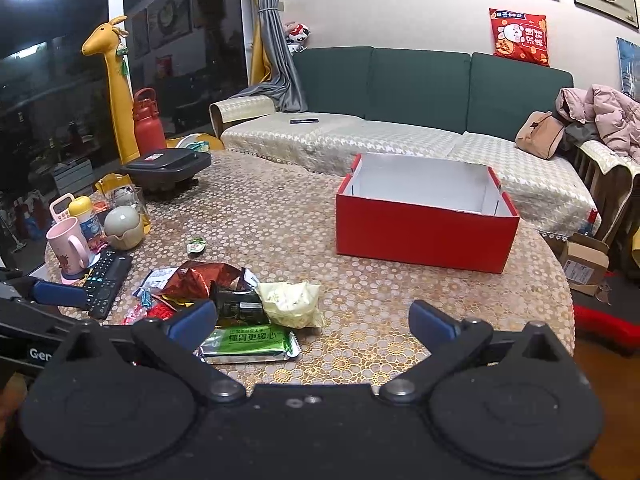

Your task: Organize snacks

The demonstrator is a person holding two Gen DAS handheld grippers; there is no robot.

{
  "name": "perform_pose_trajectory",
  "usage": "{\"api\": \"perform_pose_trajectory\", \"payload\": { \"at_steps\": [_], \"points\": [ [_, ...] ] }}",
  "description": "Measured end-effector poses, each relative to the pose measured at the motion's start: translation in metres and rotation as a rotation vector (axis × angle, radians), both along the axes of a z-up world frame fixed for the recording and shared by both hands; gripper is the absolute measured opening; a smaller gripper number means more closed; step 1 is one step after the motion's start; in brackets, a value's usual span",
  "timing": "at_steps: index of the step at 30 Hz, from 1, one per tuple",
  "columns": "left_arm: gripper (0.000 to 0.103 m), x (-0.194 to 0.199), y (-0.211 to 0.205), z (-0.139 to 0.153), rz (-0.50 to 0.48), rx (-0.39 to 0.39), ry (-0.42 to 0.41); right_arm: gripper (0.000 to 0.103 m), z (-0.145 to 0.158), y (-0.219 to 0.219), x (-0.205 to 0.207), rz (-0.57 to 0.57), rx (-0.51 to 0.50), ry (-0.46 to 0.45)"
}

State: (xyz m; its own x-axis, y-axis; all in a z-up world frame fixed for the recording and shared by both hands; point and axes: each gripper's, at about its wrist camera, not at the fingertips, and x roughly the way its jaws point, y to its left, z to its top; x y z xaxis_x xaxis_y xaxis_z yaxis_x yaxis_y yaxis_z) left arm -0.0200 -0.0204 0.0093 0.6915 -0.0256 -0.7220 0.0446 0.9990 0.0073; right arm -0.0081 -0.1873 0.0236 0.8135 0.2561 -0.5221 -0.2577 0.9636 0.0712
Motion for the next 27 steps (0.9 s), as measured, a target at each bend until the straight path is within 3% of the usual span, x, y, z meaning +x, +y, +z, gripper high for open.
{"api": "perform_pose_trajectory", "payload": {
  "at_steps": [27],
  "points": [
    [0.103, -0.0061, -0.0007, 0.0094, -0.040, 0.007, -0.056, 0.103, 0.0071, -0.0045, -0.0068, -0.038, 0.003, -0.051]
  ]
}}
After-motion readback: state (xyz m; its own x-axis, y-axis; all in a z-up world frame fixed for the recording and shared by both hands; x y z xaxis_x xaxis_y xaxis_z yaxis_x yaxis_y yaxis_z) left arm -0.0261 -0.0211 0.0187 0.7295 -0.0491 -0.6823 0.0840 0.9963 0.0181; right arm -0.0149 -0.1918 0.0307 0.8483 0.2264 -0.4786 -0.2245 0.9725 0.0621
